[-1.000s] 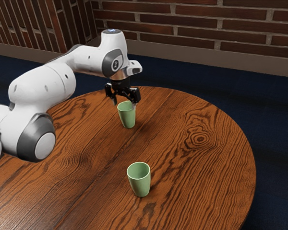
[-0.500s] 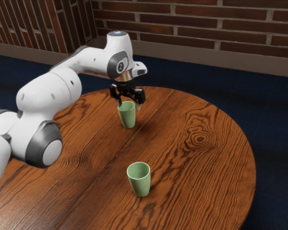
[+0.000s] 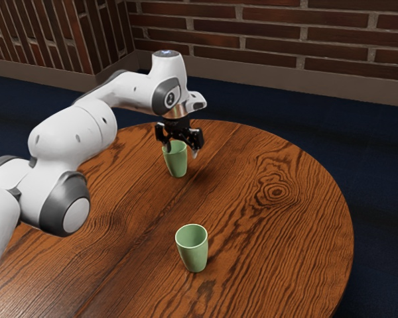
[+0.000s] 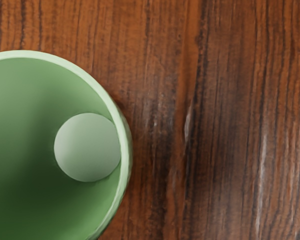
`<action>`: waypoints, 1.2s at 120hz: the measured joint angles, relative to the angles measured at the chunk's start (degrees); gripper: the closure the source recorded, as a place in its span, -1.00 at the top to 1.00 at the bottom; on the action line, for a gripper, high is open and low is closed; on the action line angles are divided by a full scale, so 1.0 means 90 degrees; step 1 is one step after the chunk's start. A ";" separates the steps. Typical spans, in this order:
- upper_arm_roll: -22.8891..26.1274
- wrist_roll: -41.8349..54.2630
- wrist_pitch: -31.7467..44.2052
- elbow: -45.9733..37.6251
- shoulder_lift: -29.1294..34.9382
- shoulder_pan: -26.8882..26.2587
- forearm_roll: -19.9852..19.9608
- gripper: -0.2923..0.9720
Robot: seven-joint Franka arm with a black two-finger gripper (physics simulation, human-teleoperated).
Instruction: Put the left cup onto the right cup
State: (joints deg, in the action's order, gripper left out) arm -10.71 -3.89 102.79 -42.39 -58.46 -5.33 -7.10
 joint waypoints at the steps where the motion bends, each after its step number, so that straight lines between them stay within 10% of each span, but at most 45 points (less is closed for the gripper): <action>1: 0.0003 -0.0003 0.0002 0.0001 0.0000 0.0001 0.0000 0.49; 144: -0.0021 -0.0174 -0.0033 0.0982 -0.0717 0.0072 0.0036 0.46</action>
State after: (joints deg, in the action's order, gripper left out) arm -10.89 -5.46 102.50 -33.55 -64.91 -4.68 -6.77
